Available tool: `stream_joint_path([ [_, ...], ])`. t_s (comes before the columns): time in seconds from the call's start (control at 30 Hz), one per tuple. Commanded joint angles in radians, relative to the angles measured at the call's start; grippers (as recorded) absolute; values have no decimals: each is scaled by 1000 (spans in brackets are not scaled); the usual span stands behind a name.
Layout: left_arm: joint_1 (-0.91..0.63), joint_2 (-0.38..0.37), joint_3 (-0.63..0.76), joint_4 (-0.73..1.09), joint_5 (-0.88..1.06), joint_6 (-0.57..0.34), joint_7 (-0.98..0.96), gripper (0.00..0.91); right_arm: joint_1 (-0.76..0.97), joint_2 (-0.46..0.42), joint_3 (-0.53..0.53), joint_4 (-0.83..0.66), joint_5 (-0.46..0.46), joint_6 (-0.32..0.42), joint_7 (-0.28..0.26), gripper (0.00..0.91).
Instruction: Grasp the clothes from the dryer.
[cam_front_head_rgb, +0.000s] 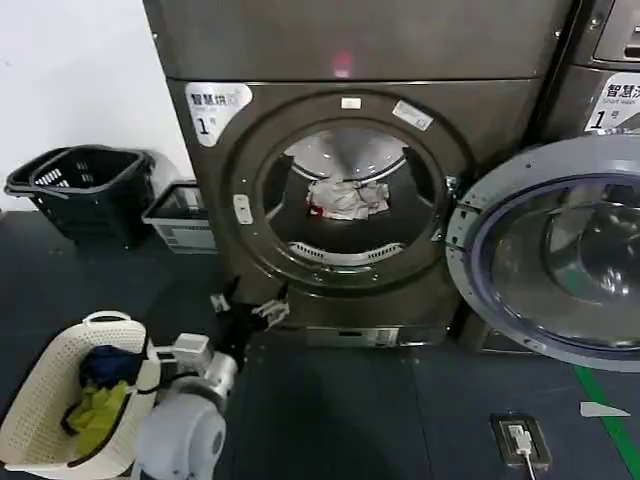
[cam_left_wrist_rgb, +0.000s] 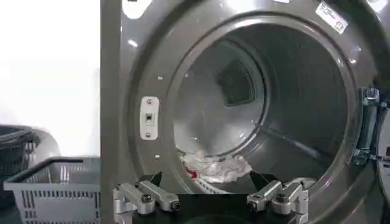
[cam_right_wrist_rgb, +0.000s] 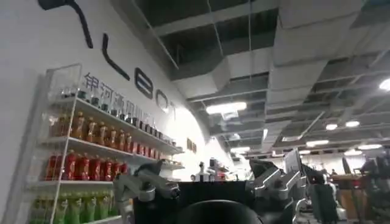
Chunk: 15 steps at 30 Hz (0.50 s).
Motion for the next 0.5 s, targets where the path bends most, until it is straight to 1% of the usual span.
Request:
stream_joint_path([
  [0.03, -4, 6, -5, -3, -36, 10, 1, 907, 1, 2, 1, 3, 7, 5, -3, 907],
  [0.27, -9, 22, -11, -9, -55, 14, 1, 907, 6, 11, -7, 15, 8, 7, -4, 907],
  [0.5, -8, 15, -7, -13, -55, 14, 2, 907, -2, 9, 6, 8, 8, 8, -10, 907],
])
